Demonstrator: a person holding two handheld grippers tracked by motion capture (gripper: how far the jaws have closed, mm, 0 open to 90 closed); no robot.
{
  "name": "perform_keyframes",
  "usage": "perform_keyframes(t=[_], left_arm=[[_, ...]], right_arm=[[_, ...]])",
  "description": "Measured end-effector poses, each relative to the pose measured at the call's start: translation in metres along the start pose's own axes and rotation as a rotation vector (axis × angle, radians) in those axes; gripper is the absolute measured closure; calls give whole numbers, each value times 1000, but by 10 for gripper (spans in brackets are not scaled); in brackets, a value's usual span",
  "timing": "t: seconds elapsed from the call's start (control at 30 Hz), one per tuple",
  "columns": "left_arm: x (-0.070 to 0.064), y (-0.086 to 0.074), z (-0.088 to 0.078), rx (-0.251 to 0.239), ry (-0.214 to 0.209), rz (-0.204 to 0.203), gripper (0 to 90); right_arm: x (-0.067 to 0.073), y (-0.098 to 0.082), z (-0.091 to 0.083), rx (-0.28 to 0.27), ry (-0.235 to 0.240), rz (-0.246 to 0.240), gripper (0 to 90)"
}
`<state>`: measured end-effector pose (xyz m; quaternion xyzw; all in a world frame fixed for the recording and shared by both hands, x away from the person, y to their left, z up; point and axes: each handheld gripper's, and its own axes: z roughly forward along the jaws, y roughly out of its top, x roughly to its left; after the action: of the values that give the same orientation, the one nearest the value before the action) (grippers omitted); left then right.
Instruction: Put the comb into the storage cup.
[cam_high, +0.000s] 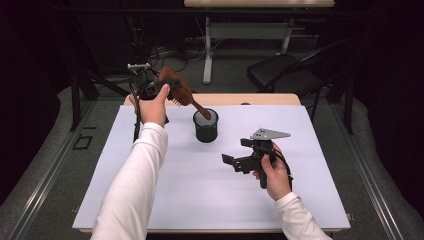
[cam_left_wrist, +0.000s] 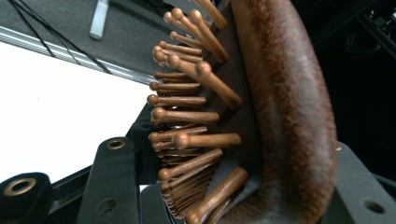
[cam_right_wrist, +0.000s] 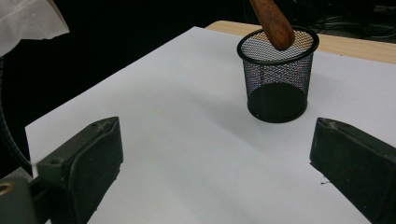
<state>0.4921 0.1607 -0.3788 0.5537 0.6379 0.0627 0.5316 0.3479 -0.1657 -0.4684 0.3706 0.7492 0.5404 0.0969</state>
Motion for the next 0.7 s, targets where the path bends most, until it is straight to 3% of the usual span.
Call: perform_keyframes(t=[0.33,0.7], left_arm=[[12,-10,11,-8,24,-15,487],[11,-23,22,9,30,-4,487]], right_arm=[[-2,0,-2,-4,-8,2,24],[-2,0,-2,-3,-6,3,32]])
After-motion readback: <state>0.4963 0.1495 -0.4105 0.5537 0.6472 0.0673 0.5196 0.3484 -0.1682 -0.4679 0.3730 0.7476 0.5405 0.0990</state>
